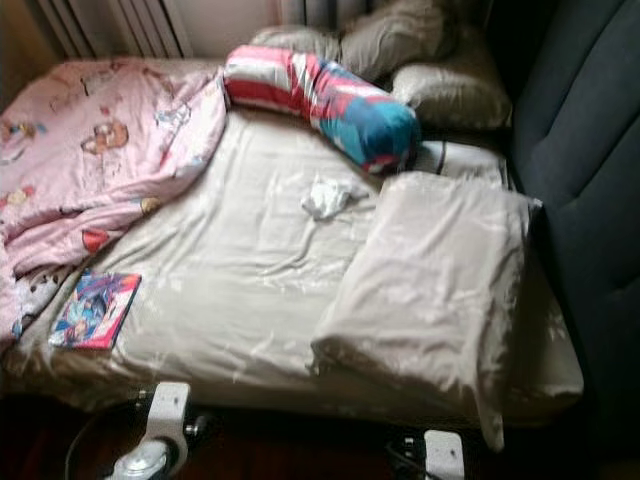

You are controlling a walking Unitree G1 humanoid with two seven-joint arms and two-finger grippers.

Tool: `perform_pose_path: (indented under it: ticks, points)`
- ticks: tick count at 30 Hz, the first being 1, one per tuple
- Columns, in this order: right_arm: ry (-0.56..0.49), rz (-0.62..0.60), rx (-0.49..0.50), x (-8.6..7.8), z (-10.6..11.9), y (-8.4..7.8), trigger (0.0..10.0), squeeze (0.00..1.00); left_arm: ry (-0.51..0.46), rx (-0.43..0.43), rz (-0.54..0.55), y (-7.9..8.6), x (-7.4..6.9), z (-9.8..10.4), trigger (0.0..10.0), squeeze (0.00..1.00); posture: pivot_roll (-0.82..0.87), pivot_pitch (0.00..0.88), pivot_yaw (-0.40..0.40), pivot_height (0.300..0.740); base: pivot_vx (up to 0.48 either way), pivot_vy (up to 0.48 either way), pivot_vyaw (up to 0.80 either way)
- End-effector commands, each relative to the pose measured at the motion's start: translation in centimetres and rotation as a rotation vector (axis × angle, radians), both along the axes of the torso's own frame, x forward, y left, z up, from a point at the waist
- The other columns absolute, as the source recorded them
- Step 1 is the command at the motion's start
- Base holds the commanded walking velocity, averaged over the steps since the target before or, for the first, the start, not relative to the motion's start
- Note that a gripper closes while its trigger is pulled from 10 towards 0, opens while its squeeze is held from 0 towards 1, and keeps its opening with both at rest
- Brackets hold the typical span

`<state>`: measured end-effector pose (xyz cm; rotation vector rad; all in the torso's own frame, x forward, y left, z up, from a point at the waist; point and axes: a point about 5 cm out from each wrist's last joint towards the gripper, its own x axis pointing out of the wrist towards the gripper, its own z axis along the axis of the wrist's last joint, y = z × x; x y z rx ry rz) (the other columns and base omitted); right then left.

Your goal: Clean up the room

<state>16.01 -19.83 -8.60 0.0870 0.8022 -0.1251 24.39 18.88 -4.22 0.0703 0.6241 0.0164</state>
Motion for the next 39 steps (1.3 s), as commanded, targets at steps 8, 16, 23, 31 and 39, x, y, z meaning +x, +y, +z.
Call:
perform_pose_path:
  ticks: [8, 16, 23, 31, 39]
  points:
    - [-0.295, -0.027, 0.004, 7.4, 4.3, 1.3, 10.0, 0.00, -0.181, -0.027, 0.022, 0.0, 0.9, 1.6, 10.0, 0.00, -0.06, 0.174, 0.004, 0.740, 0.000, 0.000, 0.00]
    - [-0.370, -0.045, 0.002, 7.2, 4.7, 0.6, 10.0, 0.00, -0.342, 0.002, -0.009, 0.1, 0.8, 3.0, 10.0, 0.00, -0.07, 0.171, -0.003, 0.740, 0.000, 0.000, 0.00]
    - [-0.470, -0.060, -0.032, 7.0, 5.5, 0.5, 10.0, 0.00, -0.424, -0.003, 0.012, 0.0, 1.0, 4.1, 10.0, 0.00, -0.06, 0.157, -0.008, 0.740, 0.000, 0.000, 0.00]
    - [-0.519, -0.067, 0.000, 8.6, 6.6, 1.4, 10.0, 0.00, -0.447, -0.026, -0.012, -1.3, 2.1, 4.9, 10.0, 0.00, -0.07, 0.136, -0.006, 0.740, 0.000, 0.000, -0.24]
    - [-0.548, -0.028, -0.019, 9.0, 7.2, 1.9, 10.0, 0.00, -0.449, -0.029, -0.025, -1.7, 2.2, 5.0, 10.0, 0.00, -0.08, 0.122, 0.000, 0.740, 0.000, -0.034, -0.28]
